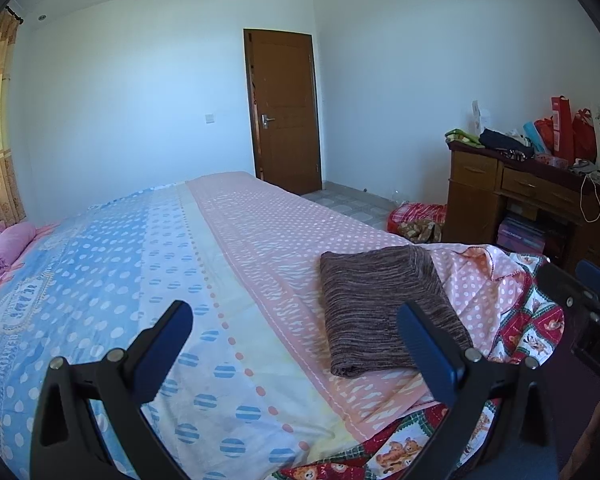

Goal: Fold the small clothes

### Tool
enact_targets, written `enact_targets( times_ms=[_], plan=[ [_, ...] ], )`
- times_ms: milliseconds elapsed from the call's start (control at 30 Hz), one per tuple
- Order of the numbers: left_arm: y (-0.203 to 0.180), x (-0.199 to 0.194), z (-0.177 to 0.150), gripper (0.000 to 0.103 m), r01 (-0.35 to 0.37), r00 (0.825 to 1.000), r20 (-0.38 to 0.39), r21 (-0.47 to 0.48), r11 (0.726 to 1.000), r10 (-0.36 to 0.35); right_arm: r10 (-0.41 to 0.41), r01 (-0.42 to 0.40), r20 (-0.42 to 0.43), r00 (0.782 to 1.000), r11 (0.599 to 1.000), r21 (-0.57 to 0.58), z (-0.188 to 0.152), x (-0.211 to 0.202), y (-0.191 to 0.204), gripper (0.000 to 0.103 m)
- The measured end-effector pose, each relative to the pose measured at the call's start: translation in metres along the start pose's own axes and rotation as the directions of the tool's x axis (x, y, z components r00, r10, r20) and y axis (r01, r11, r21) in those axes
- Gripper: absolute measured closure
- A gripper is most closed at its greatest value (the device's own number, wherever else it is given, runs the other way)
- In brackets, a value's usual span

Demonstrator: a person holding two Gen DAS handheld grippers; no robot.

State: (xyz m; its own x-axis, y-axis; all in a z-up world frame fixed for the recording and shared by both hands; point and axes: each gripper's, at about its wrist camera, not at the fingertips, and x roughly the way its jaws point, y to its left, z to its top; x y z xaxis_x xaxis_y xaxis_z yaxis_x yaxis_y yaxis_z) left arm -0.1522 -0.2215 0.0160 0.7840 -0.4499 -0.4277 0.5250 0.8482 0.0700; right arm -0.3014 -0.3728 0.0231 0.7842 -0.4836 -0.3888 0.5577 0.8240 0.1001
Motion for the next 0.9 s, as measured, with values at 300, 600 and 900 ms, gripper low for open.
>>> enact_targets(
  times_ms=[300, 600, 900],
  plan=[
    [0.005, -0.001, 0.001, 0.0, 0.005, 1.0, -0.01, -0.004, 1.0, -0.005, 0.009, -0.009, 0.018, 1.0, 0.999, -0.038, -0.001, -0.007, 0.013, 0.027],
    [0.0, -0.002, 0.001, 0.0, 0.014, 1.0, -0.011, 0.015, 1.0, -0.014, 0.004, -0.002, 0.049, 0.999, 0.999, -0.043, 0.003, -0.014, 0.014, 0.027],
    [-0.001, -0.002, 0.001, 0.0, 0.011, 1.0, -0.006, 0.018, 1.0, -0.011, 0.003, -0.001, 0.043, 0.999, 0.999, -0.041, 0.002, -0.014, 0.014, 0.027]
  ],
)
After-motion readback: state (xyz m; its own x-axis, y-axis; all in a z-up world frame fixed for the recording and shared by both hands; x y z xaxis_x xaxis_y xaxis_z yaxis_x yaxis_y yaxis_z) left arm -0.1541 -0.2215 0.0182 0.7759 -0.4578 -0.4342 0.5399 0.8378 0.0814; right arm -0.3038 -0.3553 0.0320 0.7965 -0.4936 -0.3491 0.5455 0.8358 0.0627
